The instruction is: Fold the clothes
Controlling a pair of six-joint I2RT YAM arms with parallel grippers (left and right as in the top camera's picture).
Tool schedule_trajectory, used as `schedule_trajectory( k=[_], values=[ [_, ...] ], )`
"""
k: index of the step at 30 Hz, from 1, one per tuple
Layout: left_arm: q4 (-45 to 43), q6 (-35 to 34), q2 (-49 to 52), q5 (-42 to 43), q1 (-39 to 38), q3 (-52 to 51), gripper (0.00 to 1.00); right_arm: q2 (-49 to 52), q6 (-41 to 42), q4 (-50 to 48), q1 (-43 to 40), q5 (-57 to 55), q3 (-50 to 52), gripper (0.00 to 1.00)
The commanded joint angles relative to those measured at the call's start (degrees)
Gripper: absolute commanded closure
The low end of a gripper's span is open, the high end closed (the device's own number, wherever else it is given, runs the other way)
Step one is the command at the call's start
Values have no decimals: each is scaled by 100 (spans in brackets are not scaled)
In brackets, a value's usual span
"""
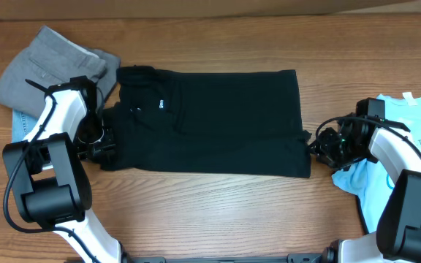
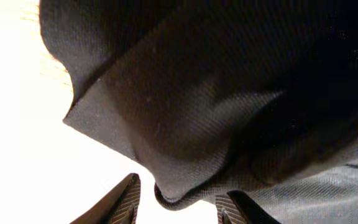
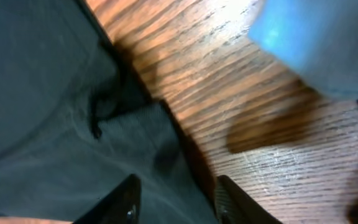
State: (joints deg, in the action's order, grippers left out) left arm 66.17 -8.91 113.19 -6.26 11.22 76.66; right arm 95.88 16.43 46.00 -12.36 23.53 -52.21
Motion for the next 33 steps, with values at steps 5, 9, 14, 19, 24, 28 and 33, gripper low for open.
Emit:
schedule_trajectory(
  k=[5, 9, 14, 19, 24, 28, 33],
  values=[
    [-48, -9, 37, 31, -37, 107, 57, -11, 70, -330, 337, -140, 501, 64],
    [-63, -9, 39, 33, -37, 107, 57, -11, 186, -365, 341, -625, 586, 78],
    [-70, -7, 37, 31, -37, 107, 59, -20, 184, -302, 184, -767, 468, 96],
    [-68, 15, 39, 28, -37, 107, 60, -66, 179, 273, -234, -984, 48, 96],
    [-68, 15, 37, 28, -37, 107, 61, -179, 109, 697, -439, -999, -192, 96],
    [7, 11, 37, 59, -37, 149, 62, -310, -83, 796, -431, -999, -221, 66],
    [516, 13, 26, 181, -39, 656, 61, -560, -83, 793, -439, -992, -249, 52]
  ],
)
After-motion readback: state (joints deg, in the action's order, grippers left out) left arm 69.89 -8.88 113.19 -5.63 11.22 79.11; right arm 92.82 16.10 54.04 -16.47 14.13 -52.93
